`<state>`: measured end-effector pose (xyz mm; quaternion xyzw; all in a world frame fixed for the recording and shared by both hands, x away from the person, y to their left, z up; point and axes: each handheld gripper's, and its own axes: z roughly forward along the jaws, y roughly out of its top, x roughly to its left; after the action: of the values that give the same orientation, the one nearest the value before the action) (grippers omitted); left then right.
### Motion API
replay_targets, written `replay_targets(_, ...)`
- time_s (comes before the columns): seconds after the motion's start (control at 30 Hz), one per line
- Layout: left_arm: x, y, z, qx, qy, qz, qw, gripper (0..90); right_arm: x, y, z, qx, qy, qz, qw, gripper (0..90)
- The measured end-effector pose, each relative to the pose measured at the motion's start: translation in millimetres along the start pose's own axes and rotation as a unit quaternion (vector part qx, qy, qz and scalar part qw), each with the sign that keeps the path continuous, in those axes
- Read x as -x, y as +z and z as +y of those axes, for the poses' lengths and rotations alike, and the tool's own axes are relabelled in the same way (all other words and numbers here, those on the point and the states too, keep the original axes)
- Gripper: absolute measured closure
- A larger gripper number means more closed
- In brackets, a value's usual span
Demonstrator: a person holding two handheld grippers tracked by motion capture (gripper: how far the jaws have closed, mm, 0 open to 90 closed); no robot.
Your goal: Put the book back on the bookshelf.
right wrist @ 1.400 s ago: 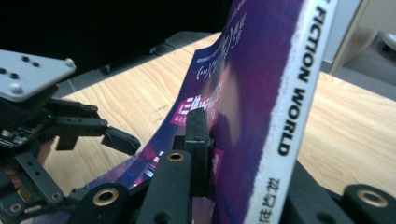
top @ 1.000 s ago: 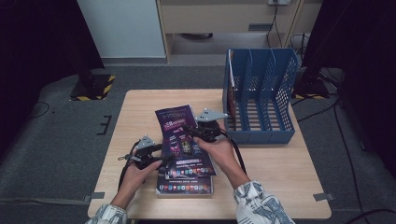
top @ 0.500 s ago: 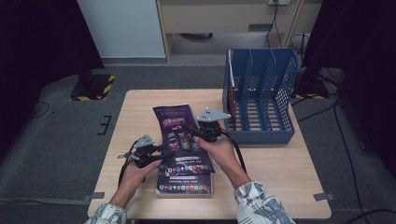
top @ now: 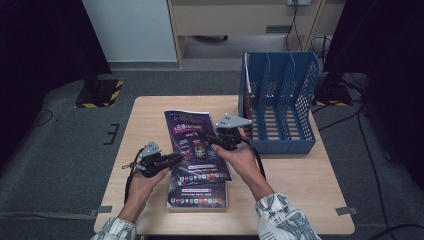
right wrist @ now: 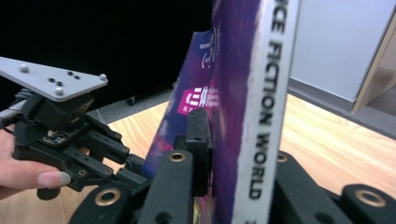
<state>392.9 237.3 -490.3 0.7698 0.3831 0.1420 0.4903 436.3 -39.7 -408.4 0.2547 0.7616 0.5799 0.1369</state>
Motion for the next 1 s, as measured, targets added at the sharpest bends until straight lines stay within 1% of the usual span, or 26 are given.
replay_targets(0.07,1.0,-2.6,2.0,0.005,0.011,0.006,0.9999,75.9,0.0,-1.5,4.0,-0.002,-0.005,0.001,1.0,78.7)
replay_targets(0.2,1.2,-9.3,5.8,0.02,0.029,0.018,0.9992,77.0,-1.5,-3.2,11.8,0.007,-0.013,0.008,0.9999,76.9)
replay_targets(0.27,1.0,-12.8,7.8,0.029,0.032,0.024,0.9988,77.4,-2.4,-3.8,16.4,0.01,-0.018,0.012,0.9997,76.7)
replay_targets(0.33,0.1,-15.4,8.8,0.036,0.033,0.026,0.9985,78.0,-3.3,-3.9,20.3,0.015,-0.022,0.017,0.9995,75.4)
replay_targets(0.4,-0.2,-18.2,10.0,0.042,0.038,0.029,0.998,78.5,-3.8,-3.9,22.6,0.018,-0.024,0.018,0.9994,74.4)
replay_targets(0.53,-0.4,-21.8,11.3,0.05,0.046,0.027,0.9973,79.3,-4.9,-5.8,26.4,0.021,-0.032,0.023,0.999,73.8)
replay_targets(0.67,0.4,-21.8,11.7,0.052,0.052,0.026,0.997,79.4,-5.0,-6.8,30.1,0.025,-0.037,0.026,0.9986,72.6)
replay_targets(0.77,1.1,-21.7,11.8,0.053,0.055,0.025,0.9967,79.4,-5.8,-7.4,36.1,0.031,-0.043,0.031,0.9982,72.0)
replay_targets(0.9,2.0,-22.1,12.2,0.053,0.062,0.025,0.9964,79.4,-8.0,-7.5,42.8,0.027,-0.056,0.032,0.9975,72.6)
replay_targets(1.0,1.9,-22.3,12.3,0.053,0.064,0.023,0.9963,79.4,-8.1,-7.1,44.5,0.025,-0.059,0.036,0.9973,73.4)
